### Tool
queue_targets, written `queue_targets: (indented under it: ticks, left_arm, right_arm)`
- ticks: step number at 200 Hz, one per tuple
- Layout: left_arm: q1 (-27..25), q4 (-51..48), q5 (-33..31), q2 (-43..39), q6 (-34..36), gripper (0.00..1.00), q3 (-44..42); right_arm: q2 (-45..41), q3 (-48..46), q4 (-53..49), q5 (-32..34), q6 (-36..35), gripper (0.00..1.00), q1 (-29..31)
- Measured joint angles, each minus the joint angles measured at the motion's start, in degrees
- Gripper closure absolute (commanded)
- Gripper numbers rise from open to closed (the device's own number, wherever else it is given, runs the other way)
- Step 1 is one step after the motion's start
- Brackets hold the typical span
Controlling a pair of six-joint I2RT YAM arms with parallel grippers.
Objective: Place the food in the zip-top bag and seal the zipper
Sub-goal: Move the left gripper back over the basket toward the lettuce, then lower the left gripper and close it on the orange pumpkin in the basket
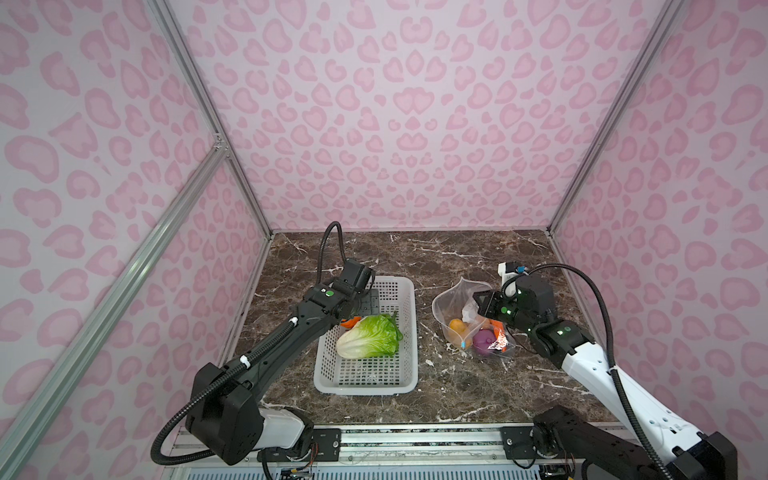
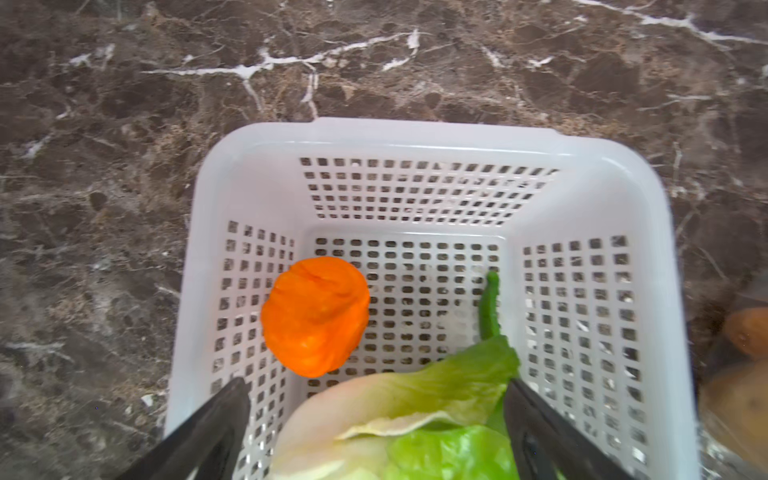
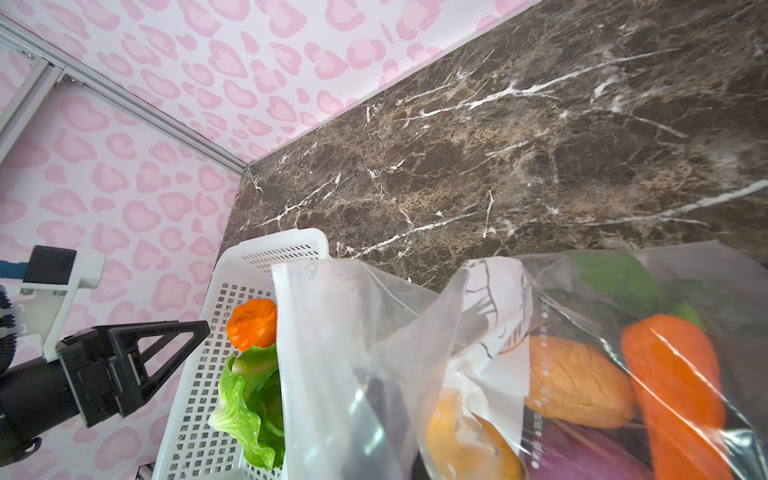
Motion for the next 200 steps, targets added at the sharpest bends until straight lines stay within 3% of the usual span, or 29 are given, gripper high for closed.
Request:
queue_targets:
  ticks: [44,78,200]
  left_arm:
    - [3.58,0.66,-1.16,3.56,-0.04,0.0,-1.55]
    - [4.74,1.84,-0.46,6.6,-0.09,0.05,-1.79]
    - [5.18,7.3,6.49,15.69,-2.03,0.07,-2.16]
  right_arm:
    - [0.31,0.44,0.0,-0.04,0.02,1.0,0.0]
    - [0.22,0.44,0.0,-0.02,0.0,1.0,0.0]
    - [-0.02,0.63,-0.37,0.85,-0.35,1.0,0.0]
